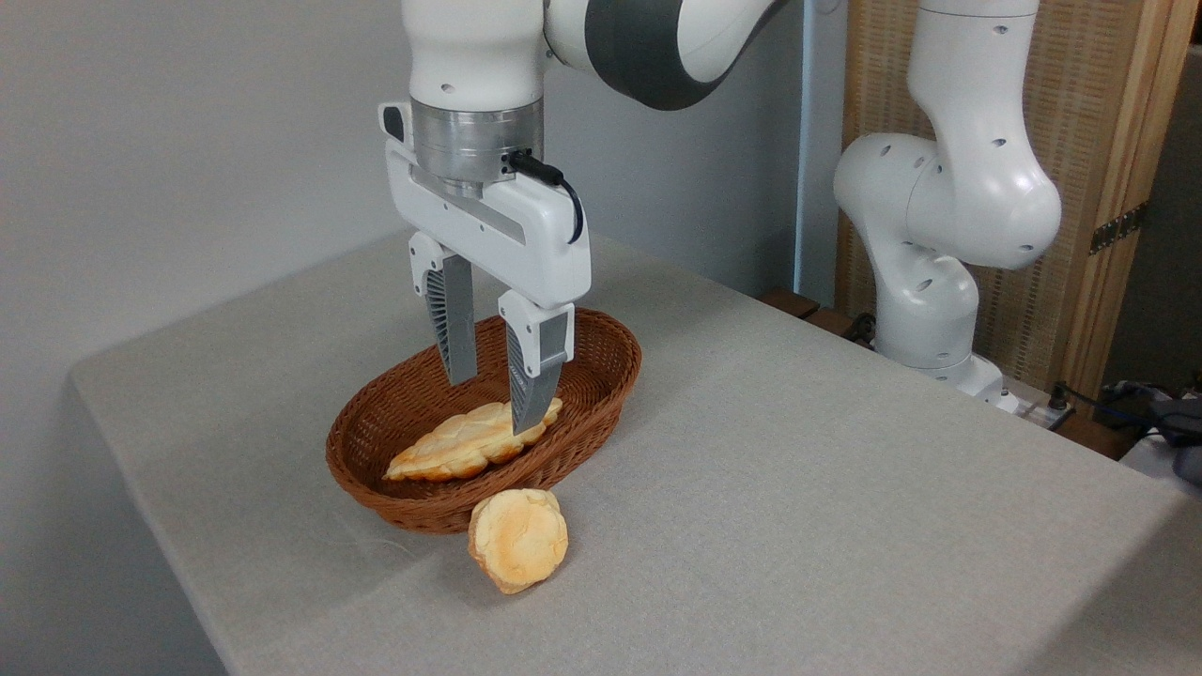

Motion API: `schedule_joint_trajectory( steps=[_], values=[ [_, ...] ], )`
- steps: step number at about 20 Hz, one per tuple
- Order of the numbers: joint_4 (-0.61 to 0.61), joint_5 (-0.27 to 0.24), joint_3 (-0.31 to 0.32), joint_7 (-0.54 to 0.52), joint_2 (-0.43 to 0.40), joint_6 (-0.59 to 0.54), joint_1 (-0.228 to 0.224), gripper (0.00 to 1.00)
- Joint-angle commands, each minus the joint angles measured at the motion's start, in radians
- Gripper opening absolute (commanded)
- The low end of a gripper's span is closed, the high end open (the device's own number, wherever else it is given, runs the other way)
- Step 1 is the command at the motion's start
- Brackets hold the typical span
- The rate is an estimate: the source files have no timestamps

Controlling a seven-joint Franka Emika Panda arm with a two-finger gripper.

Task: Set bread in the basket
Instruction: 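Move the open gripper down over the round bread roll beside the basket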

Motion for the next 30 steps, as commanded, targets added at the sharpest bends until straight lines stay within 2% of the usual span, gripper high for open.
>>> schedule_joint_trajectory(
  steps=[1,6,8,10,18,24,27,30],
  values=[
    [0.010,-0.002,-0.004,0.063,-0.007,-0.025,0.011,1.00],
    [0.007,0.001,-0.002,0.235,-0.004,-0.024,0.011,1.00],
    [0.002,0.004,-0.002,0.364,-0.002,-0.025,0.015,1.00],
    [-0.001,0.004,0.025,0.508,-0.001,-0.025,0.017,1.00],
    [-0.005,0.004,0.080,0.867,0.018,-0.017,0.017,1.00],
    [-0.013,0.007,0.088,1.034,0.053,0.013,0.017,1.00],
    [-0.024,0.048,0.088,1.111,0.068,0.044,0.017,1.00],
    [-0.036,0.061,0.088,1.200,0.082,0.075,0.017,1.00]
  ],
)
